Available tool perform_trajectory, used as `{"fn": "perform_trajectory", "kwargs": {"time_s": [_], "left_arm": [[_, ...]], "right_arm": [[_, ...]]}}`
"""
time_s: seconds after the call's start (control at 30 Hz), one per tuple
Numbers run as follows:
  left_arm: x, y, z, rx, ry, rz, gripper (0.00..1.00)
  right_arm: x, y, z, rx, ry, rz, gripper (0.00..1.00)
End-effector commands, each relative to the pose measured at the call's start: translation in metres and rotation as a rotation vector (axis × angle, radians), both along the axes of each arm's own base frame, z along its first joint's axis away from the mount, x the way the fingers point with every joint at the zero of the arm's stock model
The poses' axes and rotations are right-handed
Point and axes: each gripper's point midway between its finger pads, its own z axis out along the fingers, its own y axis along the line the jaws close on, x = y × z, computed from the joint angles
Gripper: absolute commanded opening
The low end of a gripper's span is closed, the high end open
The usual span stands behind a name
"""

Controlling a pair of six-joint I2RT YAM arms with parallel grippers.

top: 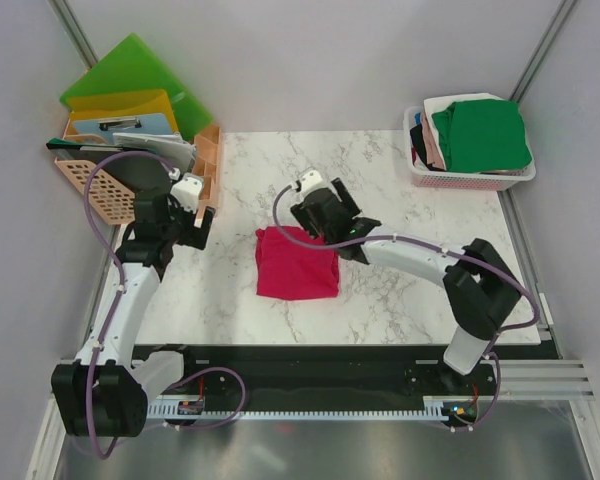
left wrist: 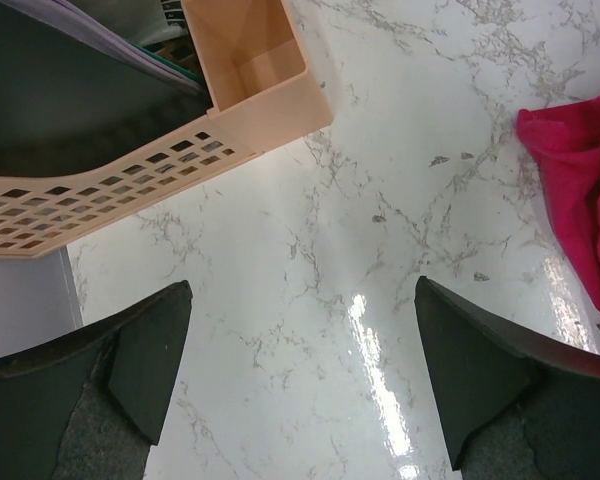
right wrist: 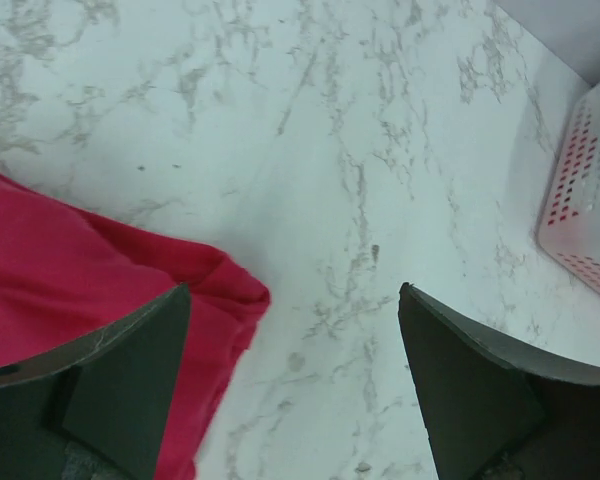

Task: Fold and stack the t-shirts
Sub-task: Smooth out wrinkles on the folded tshirt

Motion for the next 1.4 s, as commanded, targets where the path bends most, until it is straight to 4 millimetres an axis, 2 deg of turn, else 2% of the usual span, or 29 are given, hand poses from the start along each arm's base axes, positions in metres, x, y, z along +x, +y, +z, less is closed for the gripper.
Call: {"fn": "perform_trajectory", "kwargs": {"time_s": [0.0, 0.03, 0.07, 0.1, 0.17, 0.2, 0.27, 0.3, 0.4, 0.57, 0.67, 0.9, 1.0, 1.17, 1.37], "left_arm": [[0.006, -0.005, 0.009, -0.026, -0.039, -0.020, 1.00], [0.006, -0.005, 0.008, -0.026, -0.036, -0.022, 1.00], [0.007, -0.005, 0.007, -0.026, -0.033, -0.022, 1.00], [0.008, -0.006, 0.006, -0.029, -0.027, -0.024, 1.00], [0.009, -0.007, 0.005, -0.035, -0.023, -0.029, 1.00], [0.009, -0.008, 0.004, -0.036, -0.020, -0.030, 1.00], [0.009, -0.008, 0.003, -0.038, -0.016, -0.034, 1.00], [0.009, -0.009, 0.001, -0.037, -0.013, -0.037, 1.00], [0.010, -0.009, 0.000, -0.034, -0.008, -0.040, 1.00], [0.010, -0.011, -0.005, -0.046, 0.009, -0.043, 1.00], [0.010, -0.011, -0.005, -0.044, 0.009, -0.046, 1.00], [0.008, -0.010, -0.008, -0.037, 0.020, -0.048, 1.00], [0.008, -0.009, -0.009, -0.034, 0.020, -0.046, 1.00], [0.009, -0.009, -0.009, -0.030, 0.023, -0.049, 1.00], [0.013, -0.012, -0.013, -0.050, 0.038, -0.050, 0.99]], "right_arm": [[-0.009, -0.030, -0.010, 0.036, 0.124, 0.001, 0.92], [-0.007, -0.042, -0.018, 0.048, 0.169, 0.004, 0.92], [-0.013, -0.037, -0.027, 0.076, 0.235, 0.059, 0.92], [-0.024, -0.037, -0.038, 0.090, 0.319, 0.105, 0.85], [-0.033, -0.042, -0.052, 0.132, 0.431, 0.146, 0.74], [-0.055, -0.028, -0.059, 0.190, 0.543, 0.262, 0.64], [-0.067, -0.025, -0.063, 0.199, 0.613, 0.317, 0.62], [-0.087, -0.020, -0.066, 0.211, 0.699, 0.375, 0.64], [-0.091, -0.020, -0.067, 0.218, 0.722, 0.387, 0.65], [-0.093, -0.019, -0.079, 0.203, 0.748, 0.395, 0.64], [-0.085, -0.020, -0.087, 0.181, 0.738, 0.380, 0.63], [-0.062, -0.018, -0.082, 0.191, 0.704, 0.365, 0.59], [-0.050, -0.016, -0.071, 0.207, 0.672, 0.359, 0.58], [-0.045, -0.019, -0.061, 0.211, 0.645, 0.354, 0.57], [-0.049, -0.016, -0.070, 0.229, 0.685, 0.361, 0.49]]}}
